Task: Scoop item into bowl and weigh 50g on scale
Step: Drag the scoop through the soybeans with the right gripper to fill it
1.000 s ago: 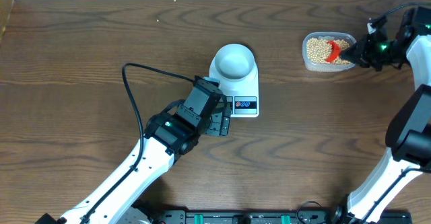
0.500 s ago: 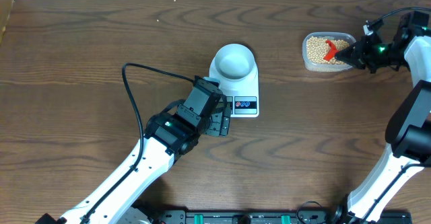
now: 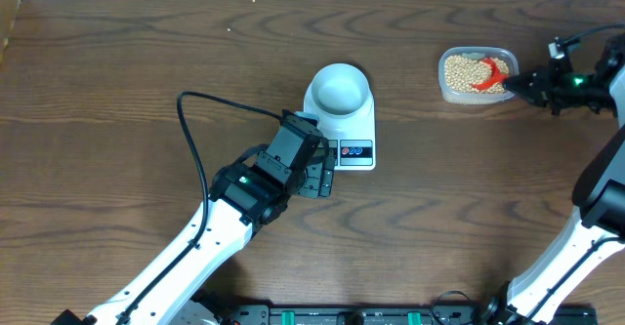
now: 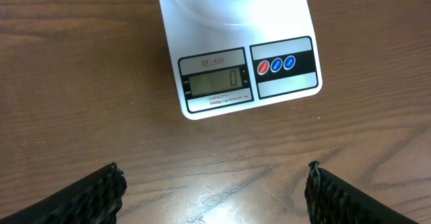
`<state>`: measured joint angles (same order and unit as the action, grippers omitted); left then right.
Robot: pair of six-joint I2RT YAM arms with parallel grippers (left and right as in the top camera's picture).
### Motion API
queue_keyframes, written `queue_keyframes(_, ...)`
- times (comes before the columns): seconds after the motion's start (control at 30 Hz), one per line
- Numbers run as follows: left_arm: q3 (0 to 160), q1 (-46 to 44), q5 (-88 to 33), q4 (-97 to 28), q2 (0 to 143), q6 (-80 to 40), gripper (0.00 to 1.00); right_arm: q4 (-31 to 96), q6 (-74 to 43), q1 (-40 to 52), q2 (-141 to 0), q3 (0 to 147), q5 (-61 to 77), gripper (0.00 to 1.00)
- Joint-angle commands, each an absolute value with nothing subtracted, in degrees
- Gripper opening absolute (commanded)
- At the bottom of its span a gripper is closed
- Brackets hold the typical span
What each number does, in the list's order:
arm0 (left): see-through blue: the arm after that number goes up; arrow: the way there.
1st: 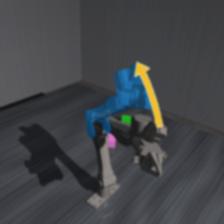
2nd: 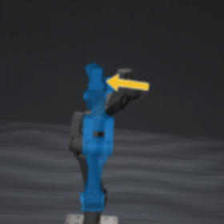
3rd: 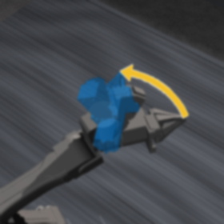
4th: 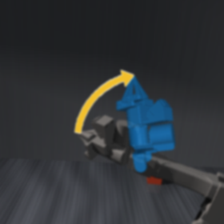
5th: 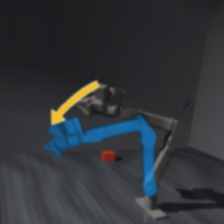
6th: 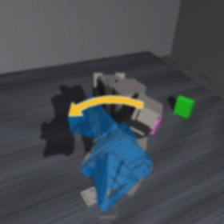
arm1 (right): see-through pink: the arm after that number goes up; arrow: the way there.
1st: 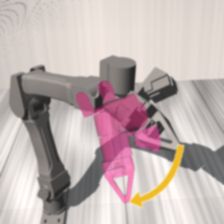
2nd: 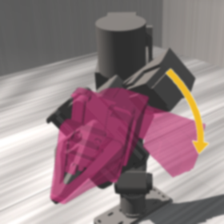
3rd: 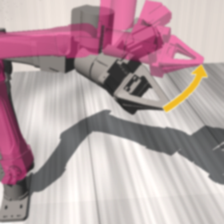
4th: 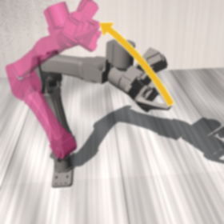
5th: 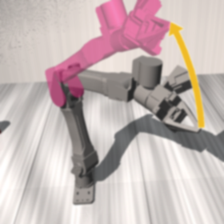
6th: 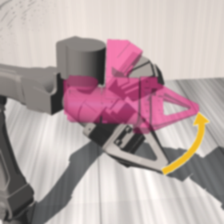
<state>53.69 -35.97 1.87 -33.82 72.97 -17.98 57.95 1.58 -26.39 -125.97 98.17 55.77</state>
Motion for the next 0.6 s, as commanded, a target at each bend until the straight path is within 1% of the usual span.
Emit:
queue_keyframes(0.0, 53.69, -35.81, 2.39, -33.76, 72.97, -17.63, 0.88, 58.33, 5.13, -27.35, -126.15, 98.08, 61.06, 0.01)
queue_keyframes(0.37, 53.69, -35.81, 2.39, -33.76, 72.97, -17.63, 0.88, 58.89, 7.73, -29.26, -126.15, 98.08, 68.6, 0.01)
queue_keyframes(0.57, 53.69, -35.81, 2.39, -33.74, 72.97, -17.63, 0.88, 61.91, 12.01, -29.54, -126.15, 98.08, 73.38, 0.01)
